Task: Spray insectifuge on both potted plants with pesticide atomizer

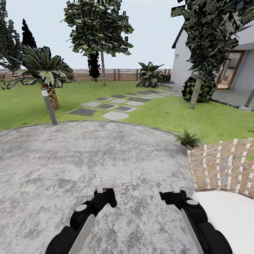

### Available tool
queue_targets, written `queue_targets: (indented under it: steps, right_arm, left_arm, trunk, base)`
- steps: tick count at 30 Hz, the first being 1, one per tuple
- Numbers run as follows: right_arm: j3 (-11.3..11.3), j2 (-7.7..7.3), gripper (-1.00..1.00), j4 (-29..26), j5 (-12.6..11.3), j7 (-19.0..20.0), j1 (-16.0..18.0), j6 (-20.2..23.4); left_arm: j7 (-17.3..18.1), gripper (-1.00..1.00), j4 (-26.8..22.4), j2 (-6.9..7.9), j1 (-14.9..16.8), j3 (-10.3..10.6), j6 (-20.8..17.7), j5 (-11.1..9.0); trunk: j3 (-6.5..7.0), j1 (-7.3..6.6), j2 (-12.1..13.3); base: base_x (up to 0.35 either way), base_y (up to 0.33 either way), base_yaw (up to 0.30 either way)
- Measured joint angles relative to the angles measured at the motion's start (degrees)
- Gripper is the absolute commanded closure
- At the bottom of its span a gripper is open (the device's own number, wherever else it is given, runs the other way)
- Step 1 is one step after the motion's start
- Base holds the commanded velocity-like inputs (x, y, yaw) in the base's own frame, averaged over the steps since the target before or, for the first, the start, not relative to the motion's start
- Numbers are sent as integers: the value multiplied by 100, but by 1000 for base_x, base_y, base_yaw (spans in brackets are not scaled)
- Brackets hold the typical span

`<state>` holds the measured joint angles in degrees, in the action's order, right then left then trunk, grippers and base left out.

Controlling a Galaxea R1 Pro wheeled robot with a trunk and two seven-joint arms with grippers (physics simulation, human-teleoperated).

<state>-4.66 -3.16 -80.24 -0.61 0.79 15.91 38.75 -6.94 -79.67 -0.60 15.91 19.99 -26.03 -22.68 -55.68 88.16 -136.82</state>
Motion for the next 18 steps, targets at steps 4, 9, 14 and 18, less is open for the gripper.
queue_targets:
  steps: [4,9,14,18]
  right_arm:
    - [-7,0,-100,0,0,-13,0,10]
    - [-20,0,-100,0,0,-33,0,10]
    - [-17,0,-100,0,0,-43,0,13]
    - [-18,0,-100,0,0,-45,0,15]
  left_arm:
    - [0,100,69,-15,7,2,1,0]
    - [0,100,115,-27,16,3,2,0]
    - [0,100,142,-28,25,-3,2,-8]
    - [0,100,145,-29,28,-2,2,-8]
  trunk:
    - [0,0,0]
    - [0,0,0]
    - [0,0,0]
    - [0,0,0]
  base:
    - [321,89,0]
    - [316,119,0]
    - [299,151,0]
    - [296,156,-15]
